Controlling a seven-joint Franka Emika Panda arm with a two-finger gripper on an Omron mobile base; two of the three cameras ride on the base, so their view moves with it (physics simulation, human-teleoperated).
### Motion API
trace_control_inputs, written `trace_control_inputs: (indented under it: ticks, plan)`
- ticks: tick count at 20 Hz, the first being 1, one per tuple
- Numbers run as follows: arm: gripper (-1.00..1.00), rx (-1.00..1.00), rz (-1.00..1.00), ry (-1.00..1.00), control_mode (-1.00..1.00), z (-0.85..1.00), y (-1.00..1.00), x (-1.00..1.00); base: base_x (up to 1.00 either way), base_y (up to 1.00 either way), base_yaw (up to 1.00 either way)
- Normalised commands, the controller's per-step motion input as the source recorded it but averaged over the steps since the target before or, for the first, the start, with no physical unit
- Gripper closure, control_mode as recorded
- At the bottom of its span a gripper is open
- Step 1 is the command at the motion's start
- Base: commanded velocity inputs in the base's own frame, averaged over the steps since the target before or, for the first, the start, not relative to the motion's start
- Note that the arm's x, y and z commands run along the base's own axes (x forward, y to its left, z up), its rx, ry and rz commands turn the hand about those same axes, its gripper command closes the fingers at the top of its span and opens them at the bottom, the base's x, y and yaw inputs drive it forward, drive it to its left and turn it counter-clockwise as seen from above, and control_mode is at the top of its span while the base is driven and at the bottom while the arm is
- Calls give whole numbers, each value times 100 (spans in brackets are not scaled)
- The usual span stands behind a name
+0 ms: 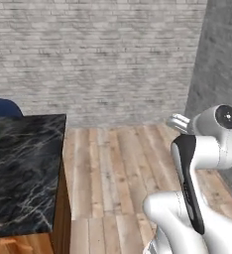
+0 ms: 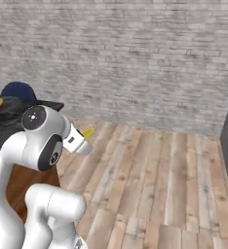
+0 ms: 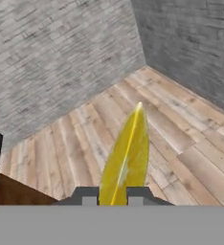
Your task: Take the lemon wedge from the fridge and place it on the plate with fish on the dining counter.
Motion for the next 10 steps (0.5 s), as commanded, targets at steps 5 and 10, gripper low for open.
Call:
trace_control_inputs:
  ticks: [5, 10]
  plan:
    - [100, 0, 0, 0, 100, 0, 0, 0, 100, -24, 54]
    - [100, 0, 0, 0, 100, 0, 0, 0, 100, -20, 64]
